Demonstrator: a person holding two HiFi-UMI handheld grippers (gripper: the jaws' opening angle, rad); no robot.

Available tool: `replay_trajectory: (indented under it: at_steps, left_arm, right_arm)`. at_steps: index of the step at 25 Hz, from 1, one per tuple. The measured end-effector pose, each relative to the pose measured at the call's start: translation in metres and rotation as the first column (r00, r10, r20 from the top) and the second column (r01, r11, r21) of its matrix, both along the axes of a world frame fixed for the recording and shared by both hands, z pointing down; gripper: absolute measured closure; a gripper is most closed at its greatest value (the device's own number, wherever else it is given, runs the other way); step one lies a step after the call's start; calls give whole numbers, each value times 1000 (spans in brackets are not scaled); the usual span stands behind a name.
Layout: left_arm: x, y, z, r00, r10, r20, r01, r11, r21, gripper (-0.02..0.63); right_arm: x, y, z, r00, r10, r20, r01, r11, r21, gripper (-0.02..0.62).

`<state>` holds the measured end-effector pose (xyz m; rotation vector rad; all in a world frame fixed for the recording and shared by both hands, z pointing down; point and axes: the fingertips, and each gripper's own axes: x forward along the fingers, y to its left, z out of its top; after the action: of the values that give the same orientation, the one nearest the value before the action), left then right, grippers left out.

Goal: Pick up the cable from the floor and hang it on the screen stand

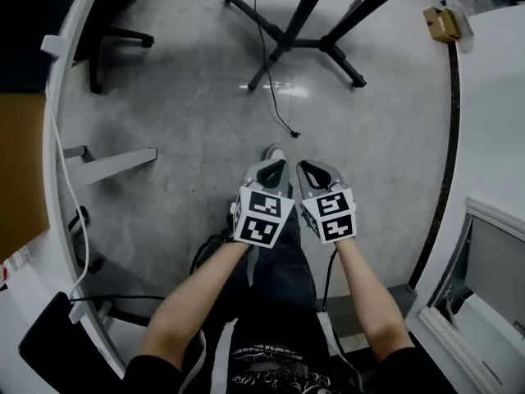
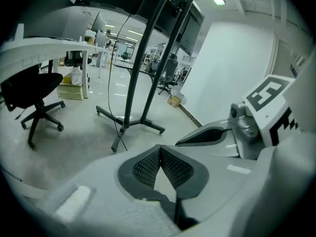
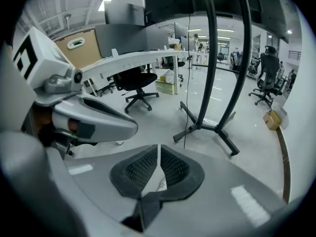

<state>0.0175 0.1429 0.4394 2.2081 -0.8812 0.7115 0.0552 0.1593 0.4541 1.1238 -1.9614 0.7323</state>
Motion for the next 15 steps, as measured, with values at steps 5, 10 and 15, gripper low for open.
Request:
replay_trajectory:
  at_steps: [5, 10, 15]
  left_arm:
    - [10, -24, 62, 999, -51, 19, 53, 995, -83, 606]
    - [16, -55, 127, 993, -111, 49, 117, 983, -143, 606]
    - [16, -79, 199, 986, -150, 76, 162, 969, -185, 606]
  right_arm:
    - [15, -30, 73, 999, -35, 1, 35, 999, -40, 574]
    - [28, -59, 152, 996, -87, -12, 86, 993, -79, 568]
    - [38, -80, 245, 975, -214, -55, 205, 969, -135, 568]
